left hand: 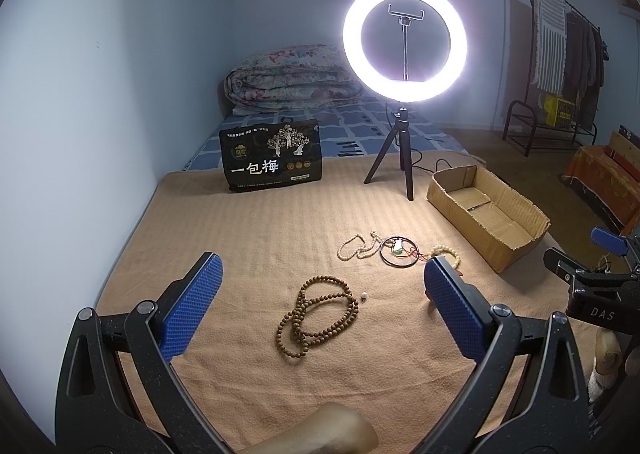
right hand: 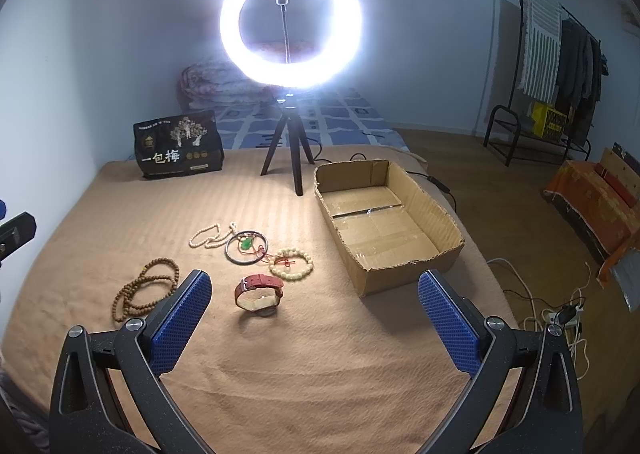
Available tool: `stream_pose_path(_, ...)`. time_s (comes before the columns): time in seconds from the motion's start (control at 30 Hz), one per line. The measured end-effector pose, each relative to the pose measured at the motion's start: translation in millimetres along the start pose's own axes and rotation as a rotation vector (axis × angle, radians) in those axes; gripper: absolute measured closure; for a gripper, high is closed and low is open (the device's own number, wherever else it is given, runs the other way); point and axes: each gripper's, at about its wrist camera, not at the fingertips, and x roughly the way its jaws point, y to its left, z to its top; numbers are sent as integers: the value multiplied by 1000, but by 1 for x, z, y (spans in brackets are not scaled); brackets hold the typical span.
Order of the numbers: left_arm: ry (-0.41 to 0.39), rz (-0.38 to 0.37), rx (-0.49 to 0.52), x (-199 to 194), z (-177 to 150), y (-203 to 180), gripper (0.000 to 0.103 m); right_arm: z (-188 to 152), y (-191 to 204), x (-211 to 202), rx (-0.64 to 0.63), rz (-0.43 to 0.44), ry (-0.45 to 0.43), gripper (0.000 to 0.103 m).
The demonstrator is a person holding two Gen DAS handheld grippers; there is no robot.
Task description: Organize jewelry
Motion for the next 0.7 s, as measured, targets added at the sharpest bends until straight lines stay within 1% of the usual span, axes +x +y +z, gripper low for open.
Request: stream_pose_path(0.7,3,1,-1,-1,-1,3,1,-1,2,2,-6,7,12,0)
